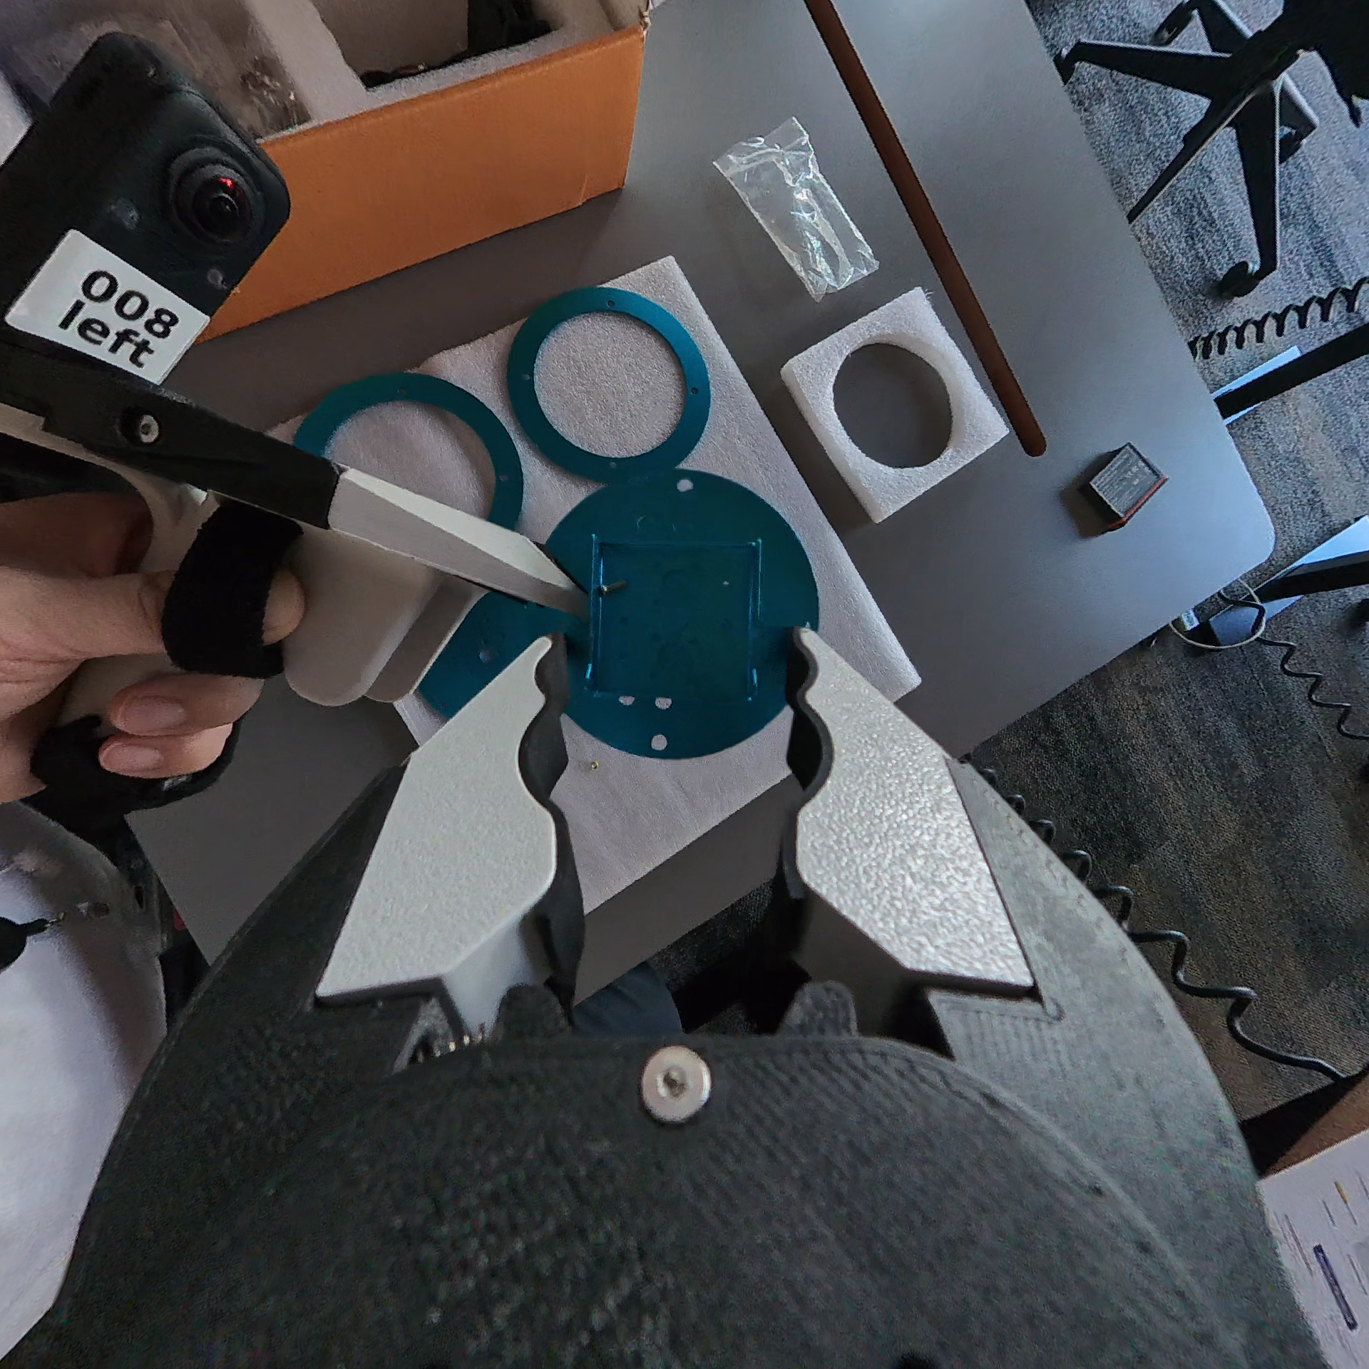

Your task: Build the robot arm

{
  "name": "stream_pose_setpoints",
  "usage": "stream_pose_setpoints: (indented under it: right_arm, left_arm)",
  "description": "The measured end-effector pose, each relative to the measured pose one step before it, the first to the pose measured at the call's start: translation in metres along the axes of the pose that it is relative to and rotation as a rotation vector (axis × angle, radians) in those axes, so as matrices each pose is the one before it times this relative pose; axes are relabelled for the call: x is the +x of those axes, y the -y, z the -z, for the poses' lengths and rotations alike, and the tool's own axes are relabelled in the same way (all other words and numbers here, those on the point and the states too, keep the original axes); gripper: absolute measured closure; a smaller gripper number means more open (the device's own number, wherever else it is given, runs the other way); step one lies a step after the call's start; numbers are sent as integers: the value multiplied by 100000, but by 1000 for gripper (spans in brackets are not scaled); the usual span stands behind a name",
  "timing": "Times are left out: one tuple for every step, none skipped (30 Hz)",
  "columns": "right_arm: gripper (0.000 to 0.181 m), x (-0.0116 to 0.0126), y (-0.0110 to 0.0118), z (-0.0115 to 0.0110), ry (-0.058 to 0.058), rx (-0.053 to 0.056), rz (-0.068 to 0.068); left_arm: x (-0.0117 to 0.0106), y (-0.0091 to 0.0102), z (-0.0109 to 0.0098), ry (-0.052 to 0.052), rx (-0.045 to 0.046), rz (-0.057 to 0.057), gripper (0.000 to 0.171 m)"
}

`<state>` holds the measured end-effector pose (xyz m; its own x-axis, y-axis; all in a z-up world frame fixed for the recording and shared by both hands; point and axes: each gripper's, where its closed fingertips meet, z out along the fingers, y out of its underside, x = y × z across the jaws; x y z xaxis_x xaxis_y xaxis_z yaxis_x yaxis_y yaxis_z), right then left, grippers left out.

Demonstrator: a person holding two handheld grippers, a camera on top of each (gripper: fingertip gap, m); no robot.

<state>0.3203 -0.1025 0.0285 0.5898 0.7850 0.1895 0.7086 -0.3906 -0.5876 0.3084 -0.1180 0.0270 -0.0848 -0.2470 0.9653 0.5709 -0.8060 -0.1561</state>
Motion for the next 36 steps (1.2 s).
stream_pose_setpoints:
  right_arm:
    - [121, -144, 57, -38, 58, 809, 1150]
    - [120, -155, 94, -15, 127, 1235, 869]
    - [117, -192, 194, 33, 453, 1894, 588]
    - [115, -215, 267, 109, 475, 2427, 1119]
    - [113, -151, 267, 210, -173, 2509, 1850]
    - [111, -186, 346, 271, -357, 3230, 3055]
    - [109, -211, 343, 343, -691, 3932, 3960]
    - [109, -373, 250, 345, -149, 4049, 4520]
    - [108, -558, 208, 328, 366, 4624, 5029]
    - [108, -742, 136, 258, 845, 5034, 5013]
    - [108, -853, -52, 166, 1170, 4426, 4629]
    - [109, -920, -312, 92, 1281, 2996, 4209]
    - [109, -880, -458, 32, 915, 1858, 3576]
    - [108, -764, -591, -23, 239, 951, 2665]
    - [107, -724, -578, -51, 198, 745, 2075]
    - [107, -625, -484, -24, -379, 1161, 2232]
    - [107, -409, -400, 44, -1296, 1261, 1257]
    - [107, -277, -258, 133, -1492, 1688, 610]
    - [107, -297, 10, 201, -952, 2895, 516]
    - [107, -366, 136, 242, -72, 3352, 734]
    - [108, -198, 79, 233, -1023, 2541, 1932]
    - [110, 38, -180, 178, -2362, 700, 2921]
    - [112, -11, -343, 72, -1702, -484, 3367]
    - [113, -137, -413, -26, -906, -1065, 2860]
    - [117, -92, -356, -91, -948, -710, 1127]
    - [119, -149, -204, -120, -343, 95, -532]
    - [121, -378, 14, -102, 1221, 1330, -964]
    - [123, -349, 58, -68, 1424, 1084, -1296]
    - [124, -80, 73, -47, 65, 821, -1378]
    - [125, 20, 33, -35, -46, 440, -1995]
    - [128, -31, 24, -53, 884, 283, -2469]
    - [134, -16, -75, -92, 1295, -147, -2472]
    - [135, 157, -185, -124, 520, -664, -2112]
    - [136, 228, -131, -152, 159, 235, -1231]
    - [138, 130, -159, -191, 884, 298, -1383]
    - [138, 113, -162, -227, 975, 99, -1660]
  left_arm:
    - [-53, 93, 198, -62, -33, 76, 171]
    - [-80, 56, 166, 4, -425, 36, 171]
    - [-129, 14, 151, 239, -776, -52, 171]
    - [-138, 29, 168, 324, -623, -103, 171]
    - [-149, 24, 195, 266, -710, -106, 171]
    - [-183, -35, 203, 365, -1154, -159, 171]
    - [-226, -99, 200, 478, -1713, -237, 171]
    - [-254, -119, 237, 515, -1884, -156, 171]
    - [-232, -64, 266, 334, -1582, -126, 171]
    - [-204, -116, 225, 81, -2013, 138, 171]
    - [-149, -204, 193, -104, -2499, 226, 171]
    - [-135, -271, 181, 160, -2725, -393, 171]
    - [-183, -284, 153, 736, -2761, -894, 171]
    - [-141, -195, 140, 738, -2162, -1053, 171]
    - [-34, -245, 69, 123, -2433, -891, 171]
    - [49, -360, 27, -434, -3231, -210, 171]
    - [56, -358, 5, -520, -2966, 40, 171]
    - [40, -340, 1, -345, -2584, -159, 171]
    - [41, -351, -19, -249, -2472, -181, 171]
    - [24, -355, -33, -184, -2303, -260, 171]
    - [13, -339, -60, -239, -2217, -198, 171]
    - [82, -291, -65, -730, -1812, 170, 171]
    - [131, -242, -82, -1199, -1356, 450, 171]
    - [103, -222, -87, -1123, -1268, 551, 171]
    - [28, -186, -97, -551, -779, 472, 171]
    - [-71, -129, -94, -44, -130, 611, 171]
    - [-116, -110, -81, -207, 179, 1285, 171]
    - [-81, -57, -72, -1000, 605, 2337, 171]
    - [-56, 33, -42, -1838, 1142, 3478, 171]
    - [-126, 76, 13, -1756, 1493, 3945, 171]
    - [-286, 79, 55, -596, 1259, 2974, 171]
    - [-440, 47, 73, 685, 710, 1844, 171]
    - [-424, 130, 111, 1088, 848, 1087, 171]
    - [-335, 166, 132, 867, 764, 769, 171]
    - [-227, 187, 123, 640, 426, 390, 171]
    - [-199, 217, 125, 796, 428, -30, 171]
